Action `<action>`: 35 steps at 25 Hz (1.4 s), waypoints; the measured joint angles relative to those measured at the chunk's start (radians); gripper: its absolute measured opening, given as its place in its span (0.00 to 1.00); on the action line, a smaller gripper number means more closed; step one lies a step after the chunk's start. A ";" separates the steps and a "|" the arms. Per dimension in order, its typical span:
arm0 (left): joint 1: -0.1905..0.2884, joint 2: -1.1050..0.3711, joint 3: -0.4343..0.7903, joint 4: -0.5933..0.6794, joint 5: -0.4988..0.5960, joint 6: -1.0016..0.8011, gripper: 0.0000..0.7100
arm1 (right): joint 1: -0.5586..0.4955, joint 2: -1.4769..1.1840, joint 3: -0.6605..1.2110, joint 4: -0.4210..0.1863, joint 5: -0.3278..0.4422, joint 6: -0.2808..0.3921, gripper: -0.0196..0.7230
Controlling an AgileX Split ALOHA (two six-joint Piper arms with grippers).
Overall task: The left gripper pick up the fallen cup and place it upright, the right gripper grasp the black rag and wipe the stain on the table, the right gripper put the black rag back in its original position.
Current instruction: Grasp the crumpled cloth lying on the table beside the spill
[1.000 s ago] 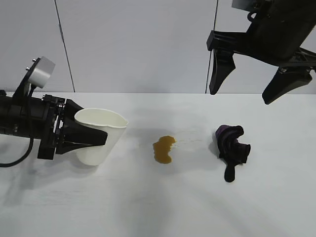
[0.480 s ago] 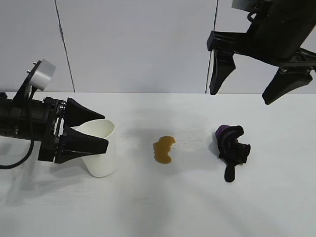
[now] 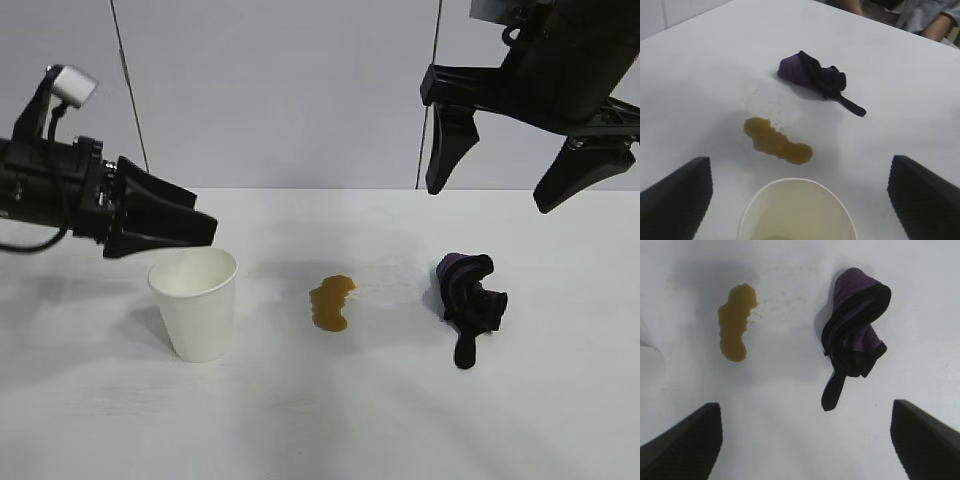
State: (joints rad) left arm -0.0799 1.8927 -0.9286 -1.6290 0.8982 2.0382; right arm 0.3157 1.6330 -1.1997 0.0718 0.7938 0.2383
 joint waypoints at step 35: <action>-0.153 -0.161 -0.199 0.951 -0.174 -1.635 0.97 | -0.052 0.454 -0.129 -0.150 -0.213 0.152 0.40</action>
State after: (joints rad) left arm -0.2330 1.7319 -1.1272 -0.6782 0.7246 0.4032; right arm 0.2635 2.0870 -1.3286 -0.0785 0.5811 0.3900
